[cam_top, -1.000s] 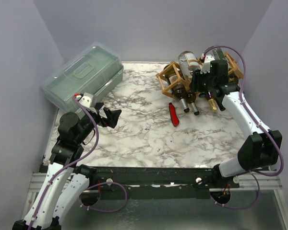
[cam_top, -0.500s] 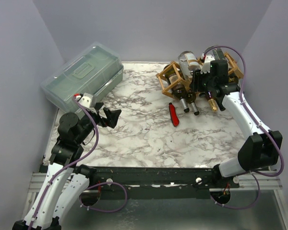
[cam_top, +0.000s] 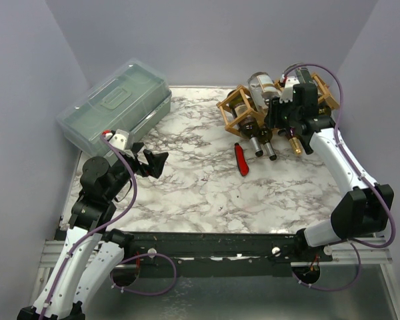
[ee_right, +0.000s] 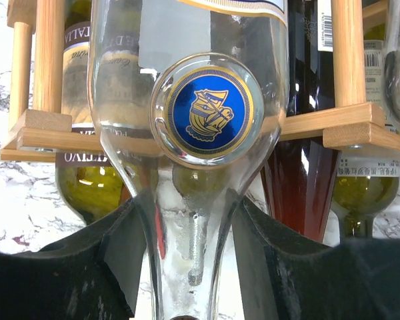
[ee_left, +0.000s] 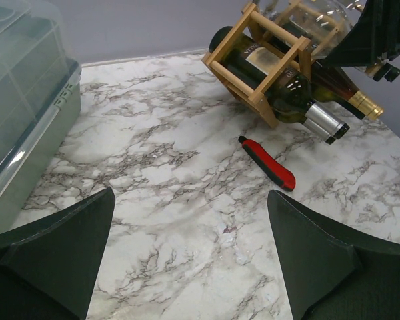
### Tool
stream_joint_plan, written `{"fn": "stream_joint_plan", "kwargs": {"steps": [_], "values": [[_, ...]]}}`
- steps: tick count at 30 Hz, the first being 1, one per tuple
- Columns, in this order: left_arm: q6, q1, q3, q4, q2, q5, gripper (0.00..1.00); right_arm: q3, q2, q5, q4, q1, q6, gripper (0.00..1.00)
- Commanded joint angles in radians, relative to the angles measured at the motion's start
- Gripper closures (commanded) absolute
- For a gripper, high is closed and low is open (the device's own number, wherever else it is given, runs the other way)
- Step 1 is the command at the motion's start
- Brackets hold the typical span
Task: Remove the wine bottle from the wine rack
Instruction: Pick up the wine bottle from the wine rack.
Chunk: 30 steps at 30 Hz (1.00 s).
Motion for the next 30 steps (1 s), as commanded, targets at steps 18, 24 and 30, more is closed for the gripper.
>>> {"fn": "stream_joint_plan", "kwargs": {"steps": [18, 24, 30], "values": [[0.012, -0.002, -0.015, 0.012, 0.003, -0.016, 0.01, 0.079, -0.13, -0.02, 0.061, -0.024, -0.002, 1.0], [0.015, -0.002, -0.015, 0.013, 0.005, -0.017, 0.01, 0.112, -0.123, -0.034, 0.052, -0.026, 0.002, 1.0], [0.014, -0.001, -0.015, 0.012, 0.003, -0.019, 0.01, 0.141, -0.127, -0.036, 0.047, -0.028, 0.001, 1.0]]}}
